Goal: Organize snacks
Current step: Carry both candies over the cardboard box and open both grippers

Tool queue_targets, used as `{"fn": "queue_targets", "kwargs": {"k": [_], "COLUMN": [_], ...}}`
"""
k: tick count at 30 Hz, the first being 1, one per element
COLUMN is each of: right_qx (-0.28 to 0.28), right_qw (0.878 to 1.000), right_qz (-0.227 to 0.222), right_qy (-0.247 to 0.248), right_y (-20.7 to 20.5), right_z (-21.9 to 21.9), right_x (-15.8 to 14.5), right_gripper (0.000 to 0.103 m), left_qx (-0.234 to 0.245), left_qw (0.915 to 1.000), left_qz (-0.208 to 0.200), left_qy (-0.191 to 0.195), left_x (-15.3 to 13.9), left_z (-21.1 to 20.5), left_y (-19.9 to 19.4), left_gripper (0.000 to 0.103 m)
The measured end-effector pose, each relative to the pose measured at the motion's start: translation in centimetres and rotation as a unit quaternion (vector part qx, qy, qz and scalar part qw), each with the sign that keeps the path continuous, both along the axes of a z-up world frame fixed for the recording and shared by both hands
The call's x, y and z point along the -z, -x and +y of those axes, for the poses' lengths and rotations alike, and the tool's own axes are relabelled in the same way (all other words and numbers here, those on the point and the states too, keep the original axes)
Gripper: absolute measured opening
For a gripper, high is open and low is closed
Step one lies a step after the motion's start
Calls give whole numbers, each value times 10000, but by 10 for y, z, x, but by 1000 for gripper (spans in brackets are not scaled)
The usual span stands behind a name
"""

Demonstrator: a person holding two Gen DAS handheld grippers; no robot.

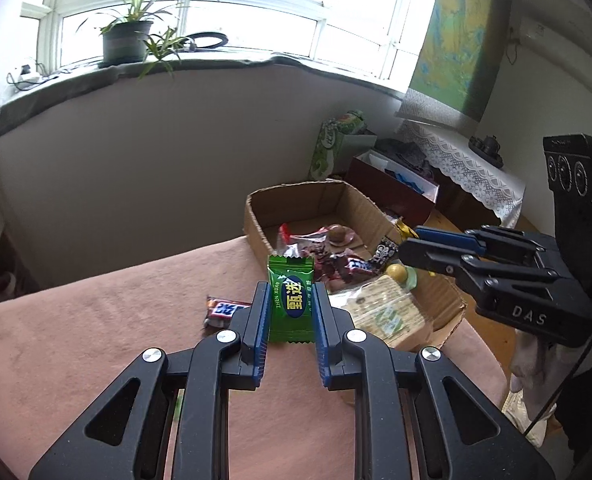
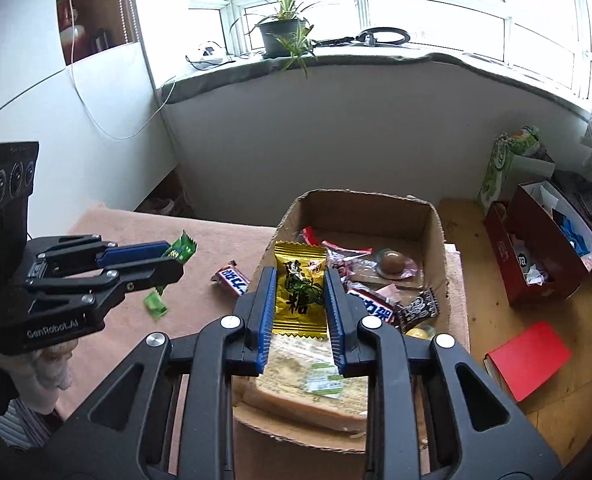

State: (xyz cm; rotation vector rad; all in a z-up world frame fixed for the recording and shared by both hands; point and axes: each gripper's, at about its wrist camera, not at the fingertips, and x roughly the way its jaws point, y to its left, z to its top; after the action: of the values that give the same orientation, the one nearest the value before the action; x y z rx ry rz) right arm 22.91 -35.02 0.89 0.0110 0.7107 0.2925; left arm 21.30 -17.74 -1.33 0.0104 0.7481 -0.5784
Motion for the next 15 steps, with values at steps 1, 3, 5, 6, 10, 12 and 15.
{"fn": "queue_targets", "kwargs": {"k": [1, 3, 5, 6, 10, 12, 15], "right_qx": [31, 92, 167, 199, 280, 308, 362], "right_qw": [10000, 9998, 9995, 9994, 9985, 9980, 9975], "right_qz": [12, 39, 49, 55, 123, 184, 256], "right_qy": [-57, -170, -253, -289, -449, -529, -556], "right_y": [-4, -13, -21, -24, -45, -55, -68], "right_z": [-6, -18, -29, -34, -51, -56, -61], "right_x": [1, -1, 0, 1, 5, 9, 16], "right_gripper": [25, 25, 25, 25, 25, 25, 25], "left_qx": [38, 120, 185, 216, 306, 348, 398], "left_qw": [10000, 9999, 9998, 9998, 9995, 9993, 9989], "left_qz": [2, 6, 23, 36, 110, 151, 226], "left_qy": [2, -7, -4, -6, -28, -27, -23], "left_x": [0, 1, 2, 3, 9, 13, 17], "left_z": [-6, -19, -27, -33, -51, -59, -69], "left_y": [0, -3, -4, -6, -10, -14, -17], "left_gripper": [18, 18, 18, 18, 18, 18, 18]}}
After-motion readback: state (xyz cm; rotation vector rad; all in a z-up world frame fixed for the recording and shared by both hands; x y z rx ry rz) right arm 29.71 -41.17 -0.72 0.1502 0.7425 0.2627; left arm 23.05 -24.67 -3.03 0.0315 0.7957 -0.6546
